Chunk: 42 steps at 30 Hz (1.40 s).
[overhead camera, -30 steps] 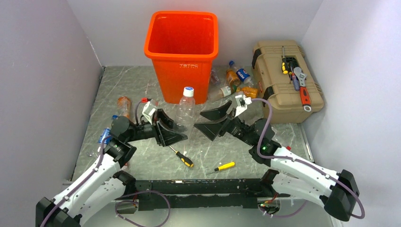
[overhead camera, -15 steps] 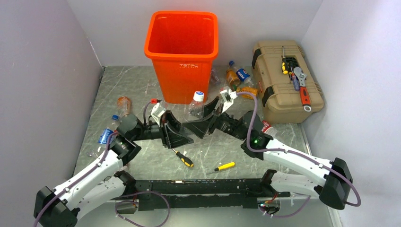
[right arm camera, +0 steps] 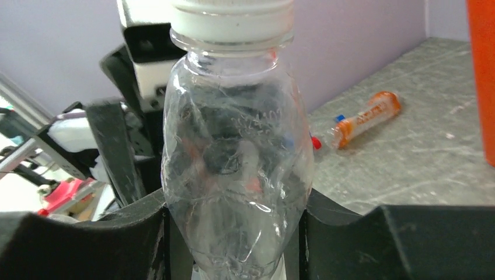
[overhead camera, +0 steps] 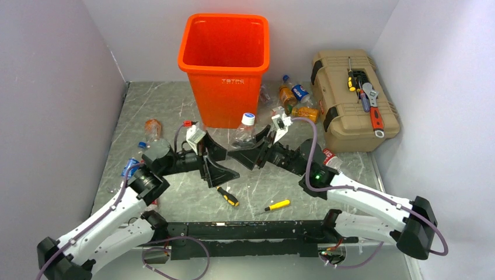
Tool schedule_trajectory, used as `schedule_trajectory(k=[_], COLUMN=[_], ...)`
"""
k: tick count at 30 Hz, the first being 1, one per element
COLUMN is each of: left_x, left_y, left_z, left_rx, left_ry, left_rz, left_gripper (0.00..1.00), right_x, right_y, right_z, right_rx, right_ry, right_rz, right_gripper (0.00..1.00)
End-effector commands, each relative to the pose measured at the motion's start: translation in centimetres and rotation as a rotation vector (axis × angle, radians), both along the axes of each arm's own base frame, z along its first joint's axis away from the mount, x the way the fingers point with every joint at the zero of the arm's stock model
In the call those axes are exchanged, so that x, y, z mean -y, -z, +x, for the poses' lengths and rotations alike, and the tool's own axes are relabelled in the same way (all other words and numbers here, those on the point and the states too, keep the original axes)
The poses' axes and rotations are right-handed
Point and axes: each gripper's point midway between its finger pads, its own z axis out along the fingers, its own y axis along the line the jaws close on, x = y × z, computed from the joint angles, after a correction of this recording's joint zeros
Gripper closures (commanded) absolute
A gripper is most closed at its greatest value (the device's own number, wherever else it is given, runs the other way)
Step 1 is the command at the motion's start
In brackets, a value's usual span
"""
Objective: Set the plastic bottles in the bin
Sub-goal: Pick up the plastic bottle at the center of the board.
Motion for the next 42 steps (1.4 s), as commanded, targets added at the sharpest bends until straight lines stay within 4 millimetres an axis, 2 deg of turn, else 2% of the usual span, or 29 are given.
schedule_trajectory(k=[1,5,8,12,16,18,23,34,37,39,42], left_x=[-2.5,-5.2,-5.5,-3.0,1.2,2.4,4.1,5.8,6.2,6.5,6.8], left_y=[-2.3,-4.7,-7.6,-10.6,-11.5,-12.0,-11.2,-9.8,-9.1,-8.2,-7.4], left_z=[1.5,2.7,3.7,4.9,4.7,4.9,5.6,3.5,3.5,3.6,3.6], left_rx=[0.09,0.193,0.263,0.235,0.154,0.124,0.066,0.074,0.073,0.06,0.06], left_ry=[-0.211,-0.383,-0.43,-0.35,-0.14,-0.089,-0.043,0.044,0.037,0.034,0.033], left_rz=[0.042,0.056,0.064,0.069,0.016,-0.027,-0.016,-0.02,0.006,0.037,0.055], left_gripper=[0.01,0.01,0.0,0.01,0.08,0.1,0.12,0.12,0.13,0.18,0.31], right_x=[2.9,5.5,6.8,7.6,7.4,7.1,6.3,5.7,5.5,5.4,5.3], right_y=[-0.3,2.5,4.5,5.5,5.3,5.4,5.4,5.3,5.2,5.0,4.8], right_z=[0.3,0.2,-0.4,-0.7,-1.0,-1.0,-1.1,-0.7,-0.7,-0.7,-0.8], right_rx=[0.099,0.154,0.175,0.177,0.188,0.19,0.197,0.195,0.191,0.191,0.192], right_ry=[0.12,0.189,0.194,0.217,0.213,0.208,0.2,0.21,0.204,0.203,0.202], right_rz=[-0.057,-0.22,-0.315,-0.345,-0.329,-0.331,-0.336,-0.325,-0.321,-0.309,-0.302], right_gripper=[0.66,0.67,0.68,0.69,0.69,0.69,0.69,0.69,0.69,0.69,0.7])
